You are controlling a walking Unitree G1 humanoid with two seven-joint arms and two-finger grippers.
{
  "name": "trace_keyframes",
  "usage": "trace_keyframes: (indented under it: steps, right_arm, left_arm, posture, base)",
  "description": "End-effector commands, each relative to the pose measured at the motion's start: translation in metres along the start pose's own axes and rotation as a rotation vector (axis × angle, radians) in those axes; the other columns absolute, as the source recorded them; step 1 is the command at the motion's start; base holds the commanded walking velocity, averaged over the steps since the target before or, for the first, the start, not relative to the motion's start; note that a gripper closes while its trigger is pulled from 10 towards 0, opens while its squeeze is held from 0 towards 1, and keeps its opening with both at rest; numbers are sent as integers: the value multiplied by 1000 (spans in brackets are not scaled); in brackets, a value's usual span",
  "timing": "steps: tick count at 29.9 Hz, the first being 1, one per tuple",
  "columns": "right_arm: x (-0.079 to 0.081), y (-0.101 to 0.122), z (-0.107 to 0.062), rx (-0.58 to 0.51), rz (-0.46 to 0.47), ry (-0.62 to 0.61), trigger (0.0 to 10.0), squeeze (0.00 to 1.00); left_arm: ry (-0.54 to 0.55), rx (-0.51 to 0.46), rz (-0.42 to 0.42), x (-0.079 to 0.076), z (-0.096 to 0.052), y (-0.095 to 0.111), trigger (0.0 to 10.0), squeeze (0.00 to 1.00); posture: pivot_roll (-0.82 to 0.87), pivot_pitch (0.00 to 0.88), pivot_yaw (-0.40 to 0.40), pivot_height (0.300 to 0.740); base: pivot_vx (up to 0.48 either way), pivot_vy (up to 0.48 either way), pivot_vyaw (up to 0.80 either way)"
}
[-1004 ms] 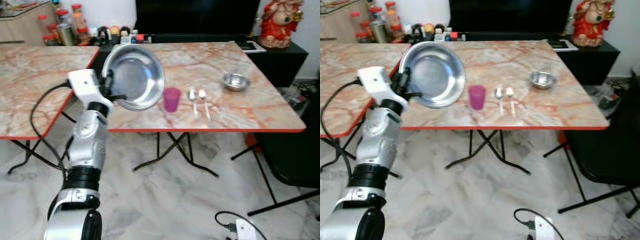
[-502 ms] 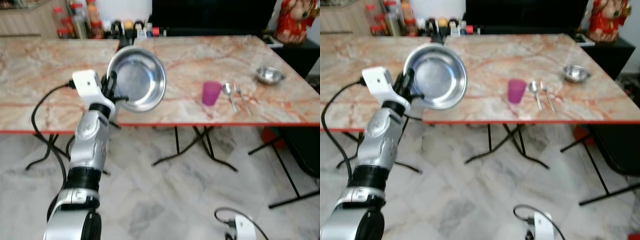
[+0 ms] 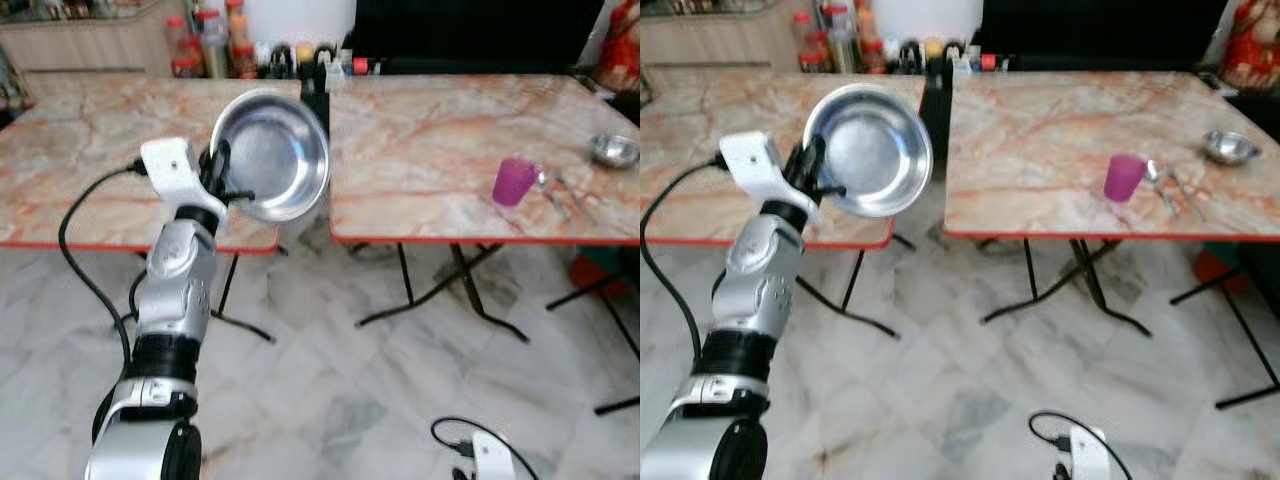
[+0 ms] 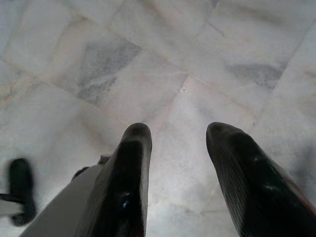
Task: Setting the table
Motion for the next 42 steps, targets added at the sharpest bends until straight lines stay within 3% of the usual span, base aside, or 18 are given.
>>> trace_keyframes:
  steps: [1, 31, 36, 42]
  right_arm:
    - [9, 1, 1, -5, 3, 21, 10000, 0]
    - [8, -3, 0, 5, 5, 22, 10000, 0]
    - [8, -3, 0, 4, 11, 20, 10000, 0]
    - [8, -2, 0, 4, 10, 22, 10000, 0]
  left_arm:
    - [29, -25, 20, 11, 0, 8, 10000, 0]
    - [37, -14, 40, 15, -2, 5, 10000, 0]
    - [40, -14, 92, 14, -2, 5, 10000, 0]
    - [29, -15, 64, 12, -4, 5, 10000, 0]
  posture:
    - [24, 0, -16, 740]
    - [41, 0, -15, 740]
    - [39, 0, -14, 740]
    - [47, 0, -20, 740]
  base:
    - [0, 480, 0]
    - [0, 474, 0]
    - [0, 0, 0]
    - [0, 0, 0]
Point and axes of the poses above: a point about 5 cm out from each wrist's last joint towards the gripper, its own z axis pointing out of the wrist towards the gripper, its own y axis along the axis of the wrist's last joint, x = y × z, the point moved 1 cm from there along z, pointing out of the wrist towards the gripper, and after that the axes turned 3 degrees about z, right-handed, at the moved point
